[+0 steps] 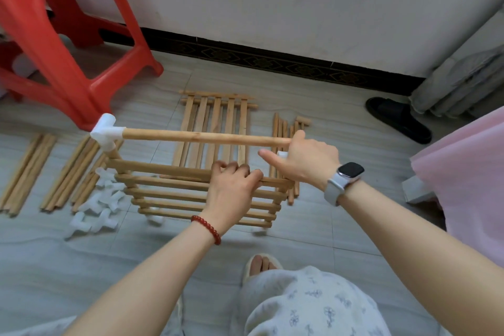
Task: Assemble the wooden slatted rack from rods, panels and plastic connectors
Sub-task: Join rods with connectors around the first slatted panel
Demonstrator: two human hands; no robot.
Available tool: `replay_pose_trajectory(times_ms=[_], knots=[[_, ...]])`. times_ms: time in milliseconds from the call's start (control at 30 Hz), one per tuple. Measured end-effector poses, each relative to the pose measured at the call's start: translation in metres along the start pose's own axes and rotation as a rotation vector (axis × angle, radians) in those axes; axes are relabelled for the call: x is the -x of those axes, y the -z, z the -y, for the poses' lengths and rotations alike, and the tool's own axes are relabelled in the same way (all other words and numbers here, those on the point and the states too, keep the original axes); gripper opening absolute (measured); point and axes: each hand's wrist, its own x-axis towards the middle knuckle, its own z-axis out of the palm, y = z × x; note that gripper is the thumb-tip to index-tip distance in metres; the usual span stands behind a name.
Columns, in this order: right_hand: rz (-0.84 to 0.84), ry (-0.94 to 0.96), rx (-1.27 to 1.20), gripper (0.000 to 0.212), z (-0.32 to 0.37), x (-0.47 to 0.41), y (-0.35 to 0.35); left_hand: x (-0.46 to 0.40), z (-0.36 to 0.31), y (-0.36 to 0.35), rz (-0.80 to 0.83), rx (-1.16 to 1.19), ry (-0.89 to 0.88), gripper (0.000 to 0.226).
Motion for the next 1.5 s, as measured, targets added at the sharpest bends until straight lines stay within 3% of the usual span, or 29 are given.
replay_pose_trajectory(times_ms=[100,200,267,400,633,833,1033,1133,1233,1333,1500], knots=[[0.068,-0.071,-0.102,0.050,0.001,-0.004,-0.002,0.000,-0.002,-0.004,-0.045,0.027,0.018,0.011],[0.258,-0.150,-0.468,0.049,-0.006,-0.007,0.000,-0.004,-0.002,-0.003,-0.053,0.042,0.030,0.014],[0.343,-0.158,-0.547,0.047,-0.008,-0.010,0.005,-0.004,-0.003,-0.003,-0.051,0.063,0.026,0.015],[0.428,-0.110,-0.454,0.031,-0.007,-0.011,0.014,0.000,-0.004,-0.004,-0.058,0.077,0.030,0.016],[0.436,-0.081,-0.292,0.040,-0.007,-0.006,0.017,0.004,-0.005,-0.002,-0.056,0.091,0.046,0.019],[0.425,-0.056,-0.318,0.046,-0.010,-0.002,0.011,0.009,-0.009,-0.002,-0.014,0.118,0.063,0.012],[0.475,0.112,-0.300,0.055,-0.020,0.001,0.024,0.012,-0.005,0.001,-0.024,0.111,0.048,0.015],[0.324,0.329,-0.047,0.047,-0.031,0.007,0.023,0.015,-0.005,0.002,-0.038,0.103,0.027,0.018],[0.107,0.416,0.147,0.042,-0.031,0.014,0.006,0.018,-0.002,0.001,-0.045,0.099,0.019,0.017],[-0.052,0.367,0.232,0.038,-0.028,0.013,-0.004,0.017,-0.003,0.002,-0.041,0.089,0.020,0.017],[-0.129,0.175,0.157,0.039,-0.025,0.013,-0.011,0.014,-0.002,0.005,-0.015,0.090,0.017,0.016]])
